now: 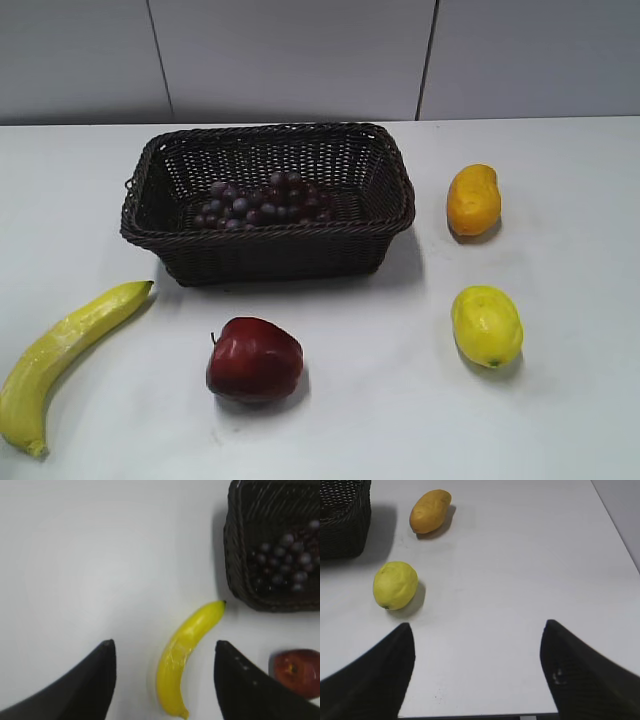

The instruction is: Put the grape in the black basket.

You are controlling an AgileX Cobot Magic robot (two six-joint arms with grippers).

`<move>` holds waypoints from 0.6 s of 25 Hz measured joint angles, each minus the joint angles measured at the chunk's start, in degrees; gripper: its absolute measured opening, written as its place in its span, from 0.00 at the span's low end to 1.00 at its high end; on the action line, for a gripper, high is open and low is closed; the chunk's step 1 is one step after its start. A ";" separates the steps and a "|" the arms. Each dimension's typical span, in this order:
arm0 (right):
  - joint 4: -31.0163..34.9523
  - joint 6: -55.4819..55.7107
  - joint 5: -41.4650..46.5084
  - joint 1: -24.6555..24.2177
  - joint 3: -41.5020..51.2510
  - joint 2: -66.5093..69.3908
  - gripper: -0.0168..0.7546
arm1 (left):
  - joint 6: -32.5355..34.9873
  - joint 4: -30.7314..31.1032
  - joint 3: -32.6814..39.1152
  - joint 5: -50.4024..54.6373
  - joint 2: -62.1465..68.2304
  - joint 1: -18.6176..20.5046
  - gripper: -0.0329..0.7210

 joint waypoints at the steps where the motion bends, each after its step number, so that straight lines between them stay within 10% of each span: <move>1: 0.00 0.00 0.00 0.00 0.00 0.00 0.79 | -0.34 0.00 1.42 0.59 -0.87 0.00 0.82; 15: 0.00 0.00 0.00 0.00 0.00 0.00 0.79 | -0.92 2.28 29.85 -3.50 -32.68 0.00 0.82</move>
